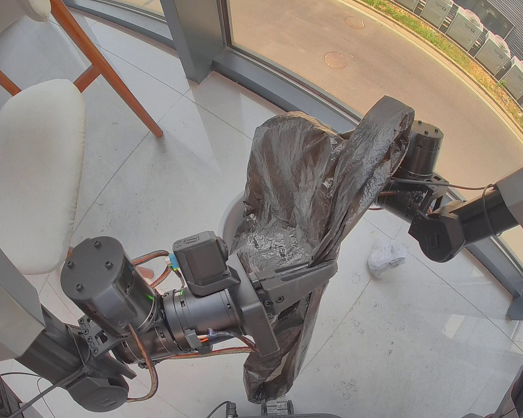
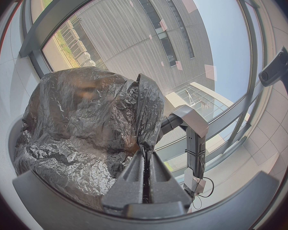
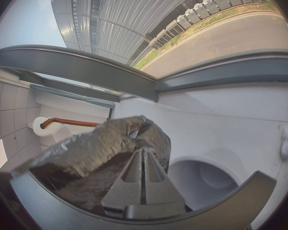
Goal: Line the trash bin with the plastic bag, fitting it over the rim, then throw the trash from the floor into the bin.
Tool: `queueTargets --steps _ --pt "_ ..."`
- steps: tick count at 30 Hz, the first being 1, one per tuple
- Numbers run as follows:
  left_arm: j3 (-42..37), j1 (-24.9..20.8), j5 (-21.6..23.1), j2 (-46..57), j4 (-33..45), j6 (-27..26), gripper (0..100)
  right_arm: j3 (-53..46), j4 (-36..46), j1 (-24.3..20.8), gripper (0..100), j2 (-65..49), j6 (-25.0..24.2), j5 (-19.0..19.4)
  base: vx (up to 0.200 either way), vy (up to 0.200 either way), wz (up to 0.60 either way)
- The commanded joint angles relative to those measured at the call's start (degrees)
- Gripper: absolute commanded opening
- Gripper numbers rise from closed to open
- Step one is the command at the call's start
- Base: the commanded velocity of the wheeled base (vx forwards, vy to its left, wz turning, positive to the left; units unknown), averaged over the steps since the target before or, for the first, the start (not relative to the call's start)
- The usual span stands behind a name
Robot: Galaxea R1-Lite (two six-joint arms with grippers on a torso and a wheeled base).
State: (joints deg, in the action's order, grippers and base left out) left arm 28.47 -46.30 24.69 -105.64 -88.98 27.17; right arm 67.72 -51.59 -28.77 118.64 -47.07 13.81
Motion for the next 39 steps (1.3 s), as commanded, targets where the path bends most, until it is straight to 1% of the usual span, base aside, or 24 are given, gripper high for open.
queueTargets --steps 1,5,7,10,14,15,17,18,20,24,27,29,32,33,34,36,37,39 --pt "0.01 -0.02 0.01 -0.09 -1.02 -0.01 0 -6.9 0.09 -0.76 0 -3.77 -0.04 1.39 0.0 0.0 0.0" --pt "-0.08 0.07 0.01 -0.18 -1.02 -0.01 0 -13.75 0.26 -0.59 0 -7.72 0.05 4.91 0.0 0.0 0.0" --pt "0.01 0.16 0.01 -0.26 -1.02 -0.1 0 -16.74 0.09 -0.41 0 -8.16 0.66 5.61 0.0 0.0 0.0" --pt "0.01 0.25 0.01 -0.35 -1.02 -0.1 0 -20.43 0.09 -0.41 0 -7.98 2.51 5.7 0.0 0.0 0.0" --pt "0.1 0.33 0.01 -0.62 -1.02 -0.1 0 -26.15 0.17 -0.85 0 -7.55 6.46 5.61 0.0 0.0 0.0" --pt "-0.08 0.25 0.01 -0.79 -1.02 -0.1 0 -27.38 -0.35 -0.5 0 -7.19 8.22 5.44 0.0 0.0 0.0" --pt "-0.34 0.16 0.01 -0.79 -1.02 -0.1 0 -27.64 -0.44 -0.23 0 -6.93 9.1 5.26 0.0 0.0 0.0" --pt "-0.52 -0.11 0.19 -0.7 -1.02 -0.01 0 -27.29 -0.88 0.91 0 -5.61 10.59 5.17 0.0 0.0 0.0" --pt "-0.78 -0.99 0.89 -0.7 -1.02 0.07 0 -26.06 -2.46 3.28 0 -4.73 11.82 5.17 0.0 0.0 0.0" --pt "-2.27 -2.57 1.94 -0.62 -1.02 0.86 0 -21.75 -7.03 6.09 0 -4.12 11.56 5.35 0.0 0.0 0.0" --pt "-2.36 -2.74 2.03 -0.62 -1.02 1.3 0 -17.27 -7.91 7.15 0 -4.47 11.3 5.88 0.0 0.0 0.0" --pt "-2.45 -2.74 2.38 -0.79 -1.02 1.3 0 -15.16 -7.91 7.41 0 -4.56 10.59 6.05 0.0 0.0 0.0" --pt "-2.8 -2.74 3.7 -0.97 -1.02 1.3 0 -12.26 -8.61 6.89 0 -4.12 7.96 6.75 0.0 0.0 0.0" --pt "-2.8 -2.74 3.7 -0.97 -1.02 1.3 0 -12.26 -8.61 6.89 0 -4.12 7.96 6.75 0.0 0.0 0.0" --pt "-2.8 -2.57 4.67 -0.97 -1.02 1.3 0 -11.64 -11.78 6.01 0 -3.68 6.46 6.93 0.0 0.0 0.0" --pt "-2.8 -2.39 5.02 -0.88 -1.02 1.3 0 -11.82 -14.77 5.22 0 -3.15 5.67 7.02 0.0 0.0 0.0" --pt "-2.71 -2.3 5.2 -0.88 -1.02 1.3 0 -11.64 -18.81 4.6 0 -1.74 4.62 7.19 0.0 0.0 0.0" --pt "-2.45 -2.13 5.2 -0.79 -1.02 1.22 0 -11.38 -24.0 4.51 0 0.45 3.74 7.9 0.0 0.0 0.0"
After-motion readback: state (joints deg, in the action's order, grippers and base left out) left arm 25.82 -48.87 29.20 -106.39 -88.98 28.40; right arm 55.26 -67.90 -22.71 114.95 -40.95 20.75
